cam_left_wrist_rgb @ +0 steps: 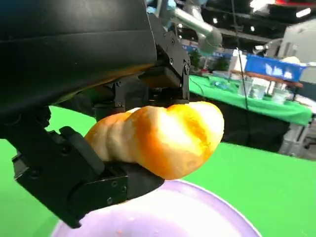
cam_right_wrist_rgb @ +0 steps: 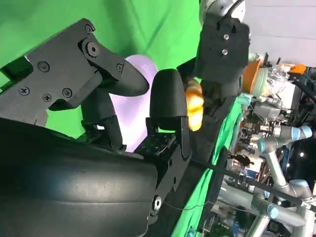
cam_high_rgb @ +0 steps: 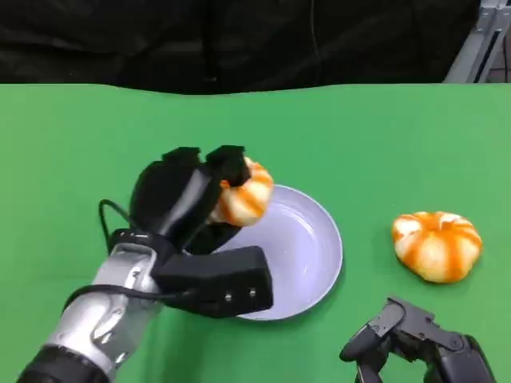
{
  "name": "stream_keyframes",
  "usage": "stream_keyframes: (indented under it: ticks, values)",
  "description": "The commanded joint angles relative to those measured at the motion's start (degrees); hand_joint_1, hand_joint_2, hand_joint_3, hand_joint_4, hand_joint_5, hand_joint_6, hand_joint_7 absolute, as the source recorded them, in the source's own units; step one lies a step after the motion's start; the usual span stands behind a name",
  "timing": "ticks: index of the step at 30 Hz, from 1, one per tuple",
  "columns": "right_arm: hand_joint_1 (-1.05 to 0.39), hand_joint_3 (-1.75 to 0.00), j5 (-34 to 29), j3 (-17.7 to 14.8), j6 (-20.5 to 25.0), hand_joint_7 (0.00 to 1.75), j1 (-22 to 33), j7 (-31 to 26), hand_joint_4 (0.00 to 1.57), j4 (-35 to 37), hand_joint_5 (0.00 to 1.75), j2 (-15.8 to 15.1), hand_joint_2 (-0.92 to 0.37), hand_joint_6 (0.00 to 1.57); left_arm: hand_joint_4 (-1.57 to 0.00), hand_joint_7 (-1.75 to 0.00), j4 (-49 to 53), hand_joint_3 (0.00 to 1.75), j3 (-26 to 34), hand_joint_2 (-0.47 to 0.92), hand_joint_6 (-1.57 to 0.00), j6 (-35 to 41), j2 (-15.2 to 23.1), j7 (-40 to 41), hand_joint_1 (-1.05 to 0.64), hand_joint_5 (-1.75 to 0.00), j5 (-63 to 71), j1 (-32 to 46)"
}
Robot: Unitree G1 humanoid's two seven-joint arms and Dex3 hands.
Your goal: Grasp the bread from the table and place it into the plate.
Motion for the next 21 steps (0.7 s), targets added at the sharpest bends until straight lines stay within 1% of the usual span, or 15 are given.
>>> stream_keyframes:
  ticks: [1,3,4,5,6,7,8,9,10,11,13,15,16,18,21]
  values:
    - [-0.11,-1.21,-0.33,-0.17,-0.34,1.38,0.27,-0.57,0.69,-0.05,1.64,-0.23,-0.45,0.68,-0.91,-1.72,2.99,1.24,-0.7,0.31,-0.75,-0.62,-0.63,-3.09,-0.16,-1.75,-0.98,-2.09]
    - [-0.11,-1.21,-0.53,-0.05,-0.28,1.37,0.32,-0.69,0.69,-0.12,1.64,-0.18,-0.45,0.68,-0.88,-1.62,3.79,1.16,-0.72,0.36,-0.77,-1.07,-0.82,-4.05,-0.16,-1.75,-1.52,-2.36]
    - [-0.11,-1.22,-0.56,-0.02,-0.54,1.37,0.23,-0.75,0.69,0.07,1.64,-0.19,-0.45,0.68,-0.88,-1.61,3.14,1.15,-0.93,0.36,-0.77,0.62,-0.83,-7.6,-0.16,-1.75,-2.01,-2.45]
    - [-0.1,-1.22,-0.54,-0.01,-0.76,1.37,0.15,-0.79,0.7,0.24,1.64,-0.21,-0.45,0.68,-0.74,-1.21,2.44,0.84,-1.12,0.54,-0.75,2.01,-0.77,-10.41,-0.2,-1.64,-2.34,-2.48]
    - [-0.1,-1.22,-0.54,0.0,-0.93,1.37,0.08,-0.85,0.7,0.37,1.64,-0.22,-0.45,0.68,-0.69,-0.98,1.95,0.6,-1.4,0.66,-0.77,2.52,-0.51,-12.47,-0.21,-1.58,-2.49,-2.49]
    - [-0.1,-1.23,-0.57,0.0,-1.02,1.37,0.03,-0.91,0.7,0.45,1.64,-0.23,-0.45,0.68,-0.63,-0.66,1.54,0.36,-1.7,0.76,-0.73,2.71,-0.13,-14.16,-0.23,-1.32,-2.5,-2.5]
    - [-0.1,-1.23,-0.58,0.0,-1.05,1.38,0.0,-0.95,0.7,0.52,1.64,-0.25,-0.44,0.68,-0.6,-0.46,1.21,0.23,-1.98,0.83,-0.71,2.72,0.31,-15.54,-0.24,-1.14,-2.38,-2.51]
    - [-0.1,-1.23,-0.55,0.01,-1.05,1.38,-0.03,-0.97,0.71,0.56,1.64,-0.25,-0.44,0.68,-0.52,-0.31,0.56,0.15,-2.2,0.87,-0.66,3.41,0.66,-17.56,-0.29,-0.98,-2.32,-2.46]
    - [-0.1,-1.23,-0.51,0.01,-1.12,1.37,-0.06,-0.99,0.71,0.63,1.64,-0.26,-0.45,0.68,-0.35,-0.15,-0.14,0.14,-2.34,0.9,-0.52,4.23,0.92,-19.55,-0.39,-0.8,-2.33,-2.4]
    - [-0.1,-1.23,-0.51,-0.02,-1.16,1.37,-0.09,-1.02,0.71,0.67,1.64,-0.27,-0.45,0.68,-0.27,-0.09,-0.71,0.14,-2.48,0.91,-0.45,4.89,1.14,-21.18,-0.43,-0.72,-2.29,-2.37]
    - [-0.1,-1.23,-0.48,-0.05,-1.18,1.37,-0.16,-1.03,0.71,0.74,1.64,-0.3,-0.45,0.68,-0.13,-0.02,-1.94,0.17,-2.6,0.92,-0.33,6.02,1.56,-23.95,-0.55,-0.63,-2.23,-2.3]
    - [-0.1,-1.23,-0.43,-0.05,-1.2,1.37,-0.23,-0.99,0.71,0.8,1.64,-0.32,-0.45,0.68,-0.03,0.0,-3.05,0.24,-2.58,0.92,-0.25,6.96,1.88,-26.05,-0.65,-0.61,-2.18,-2.19]
    - [-0.1,-1.23,-0.57,-0.12,-1.26,1.37,-0.31,-1.05,0.71,0.91,1.64,-0.36,-0.45,0.68,-0.02,0.0,-3.64,0.25,-2.7,0.92,-0.24,7.22,2.23,-27.67,-0.66,-0.61,-2.26,-2.25]
    - [-0.1,-1.23,-0.72,-0.22,-1.3,1.37,-0.37,-1.14,0.71,1.01,1.65,-0.38,-0.45,0.68,0.0,0.0,-4.27,0.28,-2.92,0.92,-0.23,7.36,2.7,-29.71,-0.73,-0.56,-2.2,-2.38]
    - [-0.09,-1.23,-0.17,-0.24,-0.94,1.37,-0.37,-0.88,0.7,0.91,1.65,-0.35,-0.45,0.68,0.0,-0.01,-4.41,0.3,-3.27,0.92,-0.24,6.93,3.23,-31.29,-0.76,-0.55,-1.94,-2.56]
